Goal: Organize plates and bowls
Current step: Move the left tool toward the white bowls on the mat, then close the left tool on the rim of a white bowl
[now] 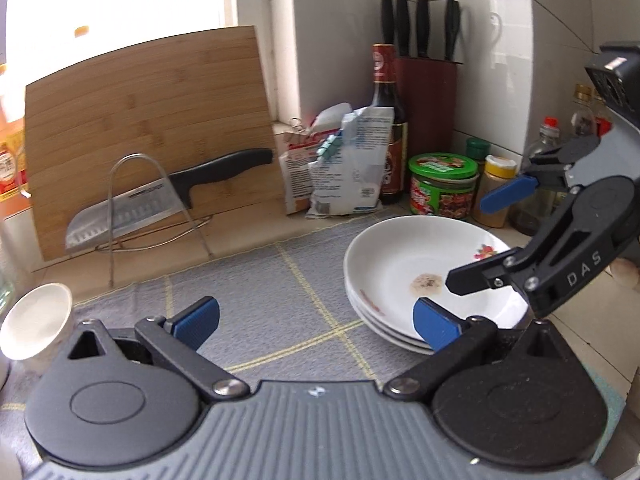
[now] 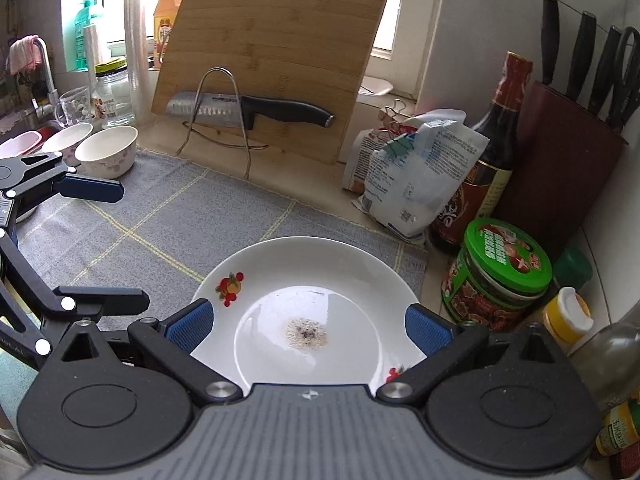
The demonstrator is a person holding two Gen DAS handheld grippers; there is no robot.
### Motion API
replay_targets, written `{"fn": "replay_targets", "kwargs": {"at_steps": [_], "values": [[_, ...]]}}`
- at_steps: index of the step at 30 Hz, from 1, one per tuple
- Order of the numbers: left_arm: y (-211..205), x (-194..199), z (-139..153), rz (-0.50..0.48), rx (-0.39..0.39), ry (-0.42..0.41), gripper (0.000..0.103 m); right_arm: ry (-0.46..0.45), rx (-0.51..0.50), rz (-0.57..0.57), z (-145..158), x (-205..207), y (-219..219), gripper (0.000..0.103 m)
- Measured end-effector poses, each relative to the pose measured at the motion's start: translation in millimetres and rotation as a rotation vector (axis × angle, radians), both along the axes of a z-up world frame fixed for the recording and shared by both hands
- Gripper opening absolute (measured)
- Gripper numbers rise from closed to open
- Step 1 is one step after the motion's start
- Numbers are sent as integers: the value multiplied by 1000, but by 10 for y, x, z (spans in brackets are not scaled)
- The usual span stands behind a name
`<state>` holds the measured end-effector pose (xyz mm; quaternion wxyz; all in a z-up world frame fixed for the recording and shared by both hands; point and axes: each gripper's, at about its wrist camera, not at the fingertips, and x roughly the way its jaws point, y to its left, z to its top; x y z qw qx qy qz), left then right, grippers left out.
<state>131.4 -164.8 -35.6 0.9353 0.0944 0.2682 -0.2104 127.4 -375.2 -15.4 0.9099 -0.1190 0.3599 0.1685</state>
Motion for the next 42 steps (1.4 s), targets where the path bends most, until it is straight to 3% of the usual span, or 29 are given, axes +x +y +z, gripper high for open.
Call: {"fn": "replay_targets", "kwargs": {"at_steps": [5,11,29,42], "values": [[349,-163,23,102,-14,0,102,11,57,42,-99,-60,246,103],[813,-267,-13,204,-29,-1,102,-7,55,62,-192,-222,653,103],[2501,-286,41,279,40,76,102,68,35,170,-532,-375,2496,103],[3381,-28,-192,250,57,143,102,46,14,287,-637,-300,3474,103]]}}
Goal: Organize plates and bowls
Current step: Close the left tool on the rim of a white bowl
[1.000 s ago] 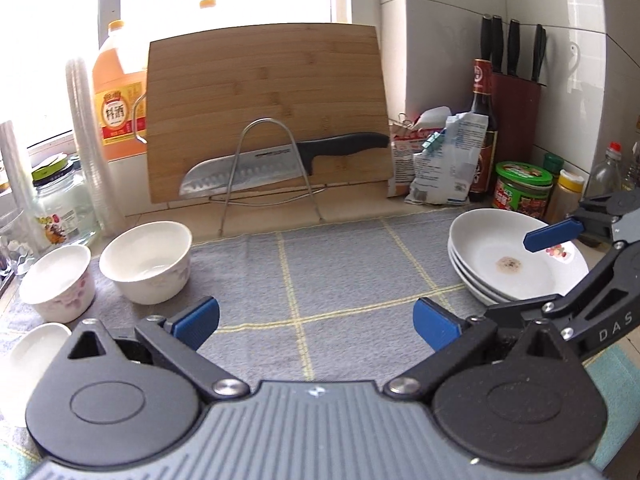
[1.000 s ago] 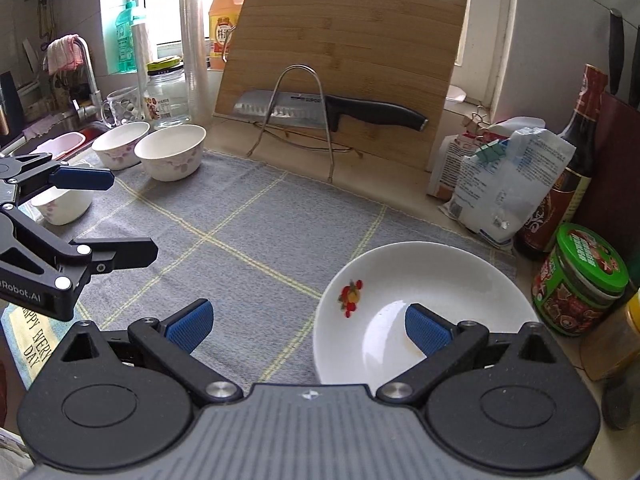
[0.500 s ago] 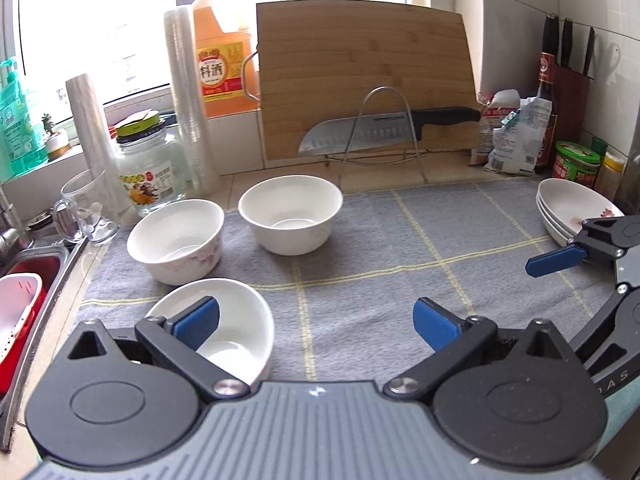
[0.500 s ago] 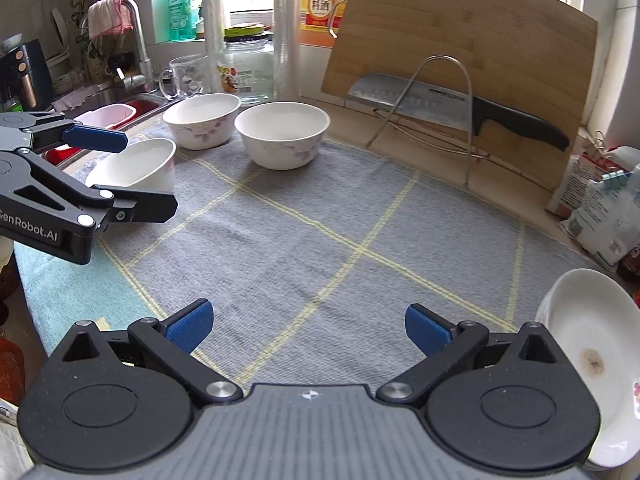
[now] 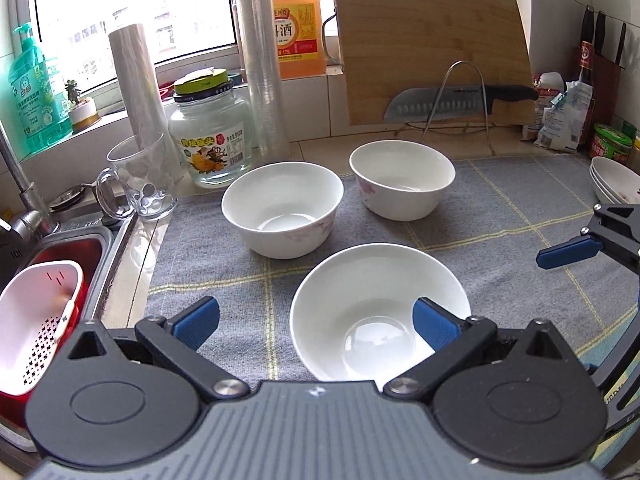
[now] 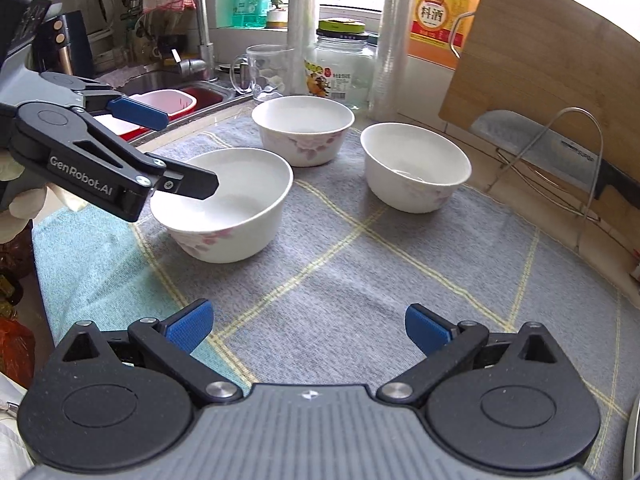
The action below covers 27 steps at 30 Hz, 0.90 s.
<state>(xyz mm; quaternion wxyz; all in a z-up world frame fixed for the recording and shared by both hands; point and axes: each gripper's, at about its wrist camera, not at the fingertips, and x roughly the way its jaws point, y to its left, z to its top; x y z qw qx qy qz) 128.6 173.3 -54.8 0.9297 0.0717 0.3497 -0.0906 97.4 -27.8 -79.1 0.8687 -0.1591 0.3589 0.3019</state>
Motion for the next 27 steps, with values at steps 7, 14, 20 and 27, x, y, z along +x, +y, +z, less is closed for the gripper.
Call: {"fn": "replay_targets", "kwargs": {"at_steps": [7,14,20,27], "values": [[136,179,-122,-68,-21,55,100,-13,-16,42,-42,78,330,103],[132,322,-181,-135,-56,110,84,-32,-21,83,-88,117,565,103],[16,404,-194,-193,-44,134,76,-51,-27,100,-91,149,655,103],[62,426,-230,-173,-78,178,64,-45,-14,117,-94,158,646,100]]}}
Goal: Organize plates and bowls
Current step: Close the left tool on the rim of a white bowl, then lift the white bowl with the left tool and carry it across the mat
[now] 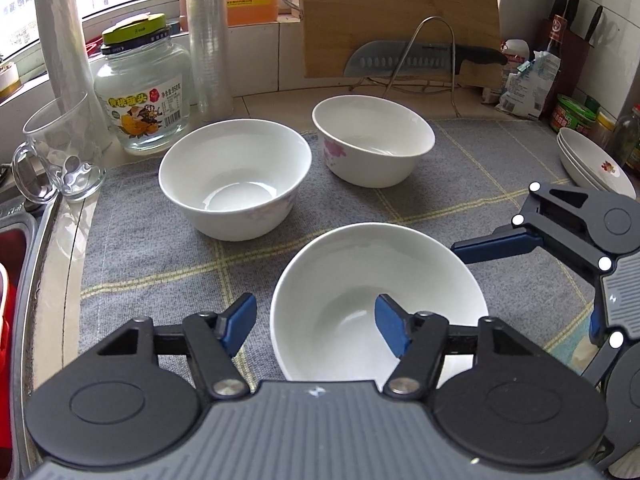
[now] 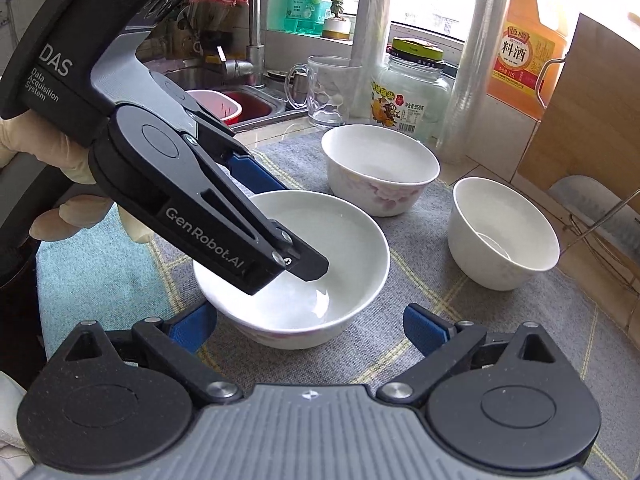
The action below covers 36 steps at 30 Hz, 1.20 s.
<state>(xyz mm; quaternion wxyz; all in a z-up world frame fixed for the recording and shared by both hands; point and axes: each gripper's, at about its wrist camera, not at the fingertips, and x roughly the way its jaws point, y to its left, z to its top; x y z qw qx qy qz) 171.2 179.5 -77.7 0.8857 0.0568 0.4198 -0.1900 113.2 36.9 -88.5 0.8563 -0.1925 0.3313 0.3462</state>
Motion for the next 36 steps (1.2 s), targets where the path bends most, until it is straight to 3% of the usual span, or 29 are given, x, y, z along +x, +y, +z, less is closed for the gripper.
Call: {"fn": "replay_targets", "kwargs": {"at_steps": [8,14,26,36], "values": [[10,-14,-5,-8,-9,27,57,10,4,39,-1,-2,42,87],[7,-29,-9,-27,-26,39,52,6,7,36,0,-5,46,86],[-19,-79,56,-43,-35,27,52,-1,-6,20,37,-61,45,86],[-280,-143,193,-116,-35,-4,52,-5,-1,-35,128,-164,-150,86]]}}
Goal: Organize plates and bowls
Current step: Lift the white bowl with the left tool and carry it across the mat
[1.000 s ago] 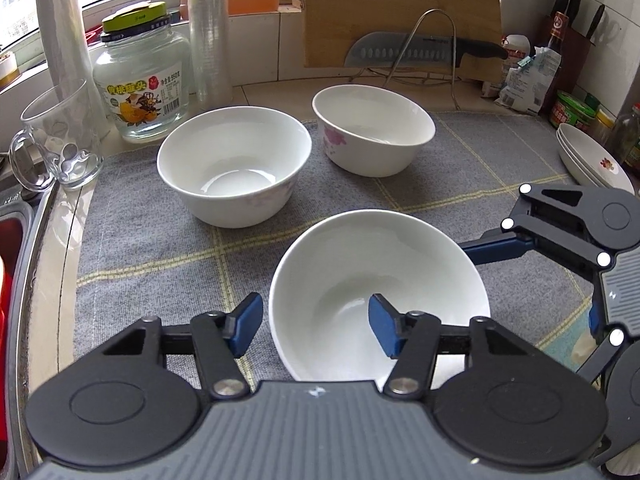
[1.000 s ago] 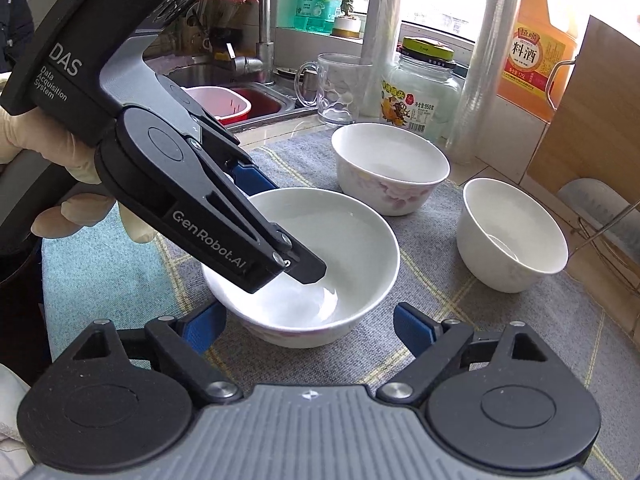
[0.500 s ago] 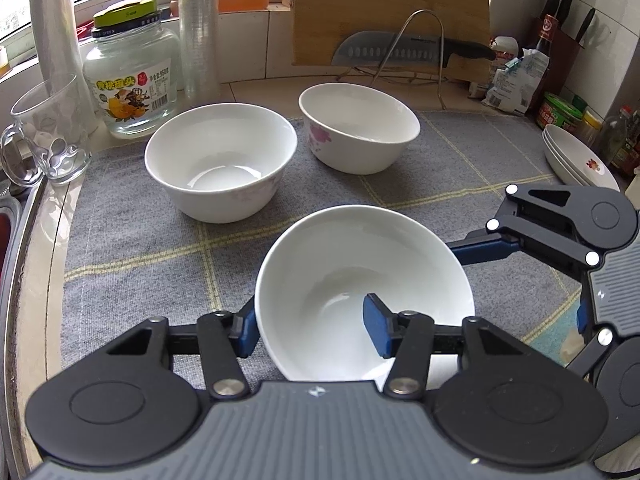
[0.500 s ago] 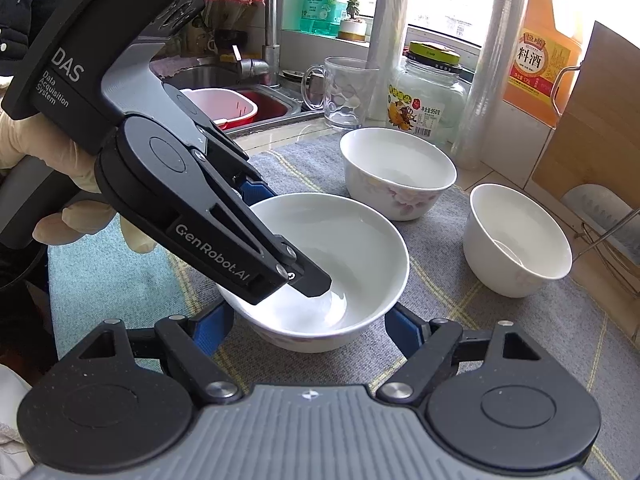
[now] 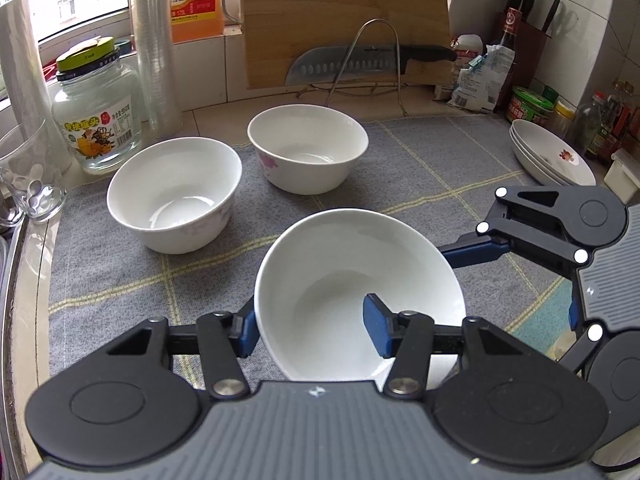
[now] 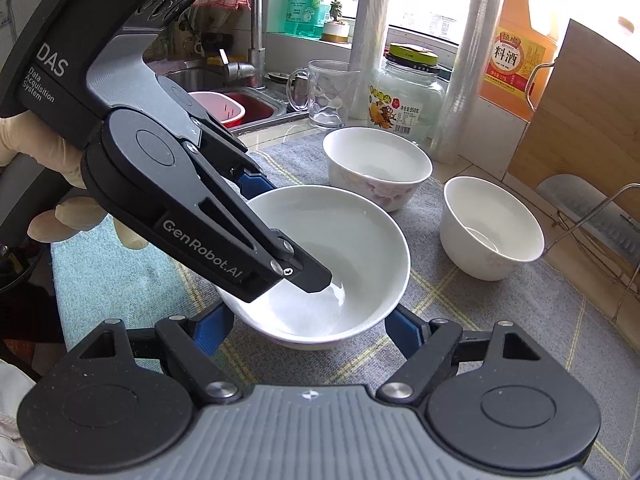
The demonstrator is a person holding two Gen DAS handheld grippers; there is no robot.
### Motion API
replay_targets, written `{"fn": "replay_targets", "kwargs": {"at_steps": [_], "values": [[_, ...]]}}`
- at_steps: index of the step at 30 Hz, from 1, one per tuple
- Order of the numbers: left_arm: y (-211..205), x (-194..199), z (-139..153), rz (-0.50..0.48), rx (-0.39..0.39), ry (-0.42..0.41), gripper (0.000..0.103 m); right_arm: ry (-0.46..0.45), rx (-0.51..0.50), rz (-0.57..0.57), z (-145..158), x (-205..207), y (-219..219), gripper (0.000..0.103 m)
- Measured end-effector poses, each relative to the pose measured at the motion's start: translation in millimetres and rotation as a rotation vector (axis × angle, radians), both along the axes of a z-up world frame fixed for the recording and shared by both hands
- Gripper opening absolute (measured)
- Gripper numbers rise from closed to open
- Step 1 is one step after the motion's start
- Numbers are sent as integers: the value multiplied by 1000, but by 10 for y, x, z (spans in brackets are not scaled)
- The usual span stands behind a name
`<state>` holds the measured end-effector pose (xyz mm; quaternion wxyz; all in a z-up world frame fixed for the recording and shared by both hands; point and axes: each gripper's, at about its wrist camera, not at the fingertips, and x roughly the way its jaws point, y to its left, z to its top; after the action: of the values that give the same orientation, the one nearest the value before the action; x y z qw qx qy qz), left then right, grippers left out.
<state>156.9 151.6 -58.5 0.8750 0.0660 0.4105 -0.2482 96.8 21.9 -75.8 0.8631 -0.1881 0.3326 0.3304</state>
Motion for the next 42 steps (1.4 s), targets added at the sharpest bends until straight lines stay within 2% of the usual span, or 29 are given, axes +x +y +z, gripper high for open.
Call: {"fn": "replay_targets", "kwargs": {"at_steps": [26,42], "values": [[-1183,35,23,-277,-13,-8,52,-1,4,-275,62,-273,-1047,86],[-1585,145,-76,-367,0,18,52,26,3,-380,-29,-289,-1397,86]]}}
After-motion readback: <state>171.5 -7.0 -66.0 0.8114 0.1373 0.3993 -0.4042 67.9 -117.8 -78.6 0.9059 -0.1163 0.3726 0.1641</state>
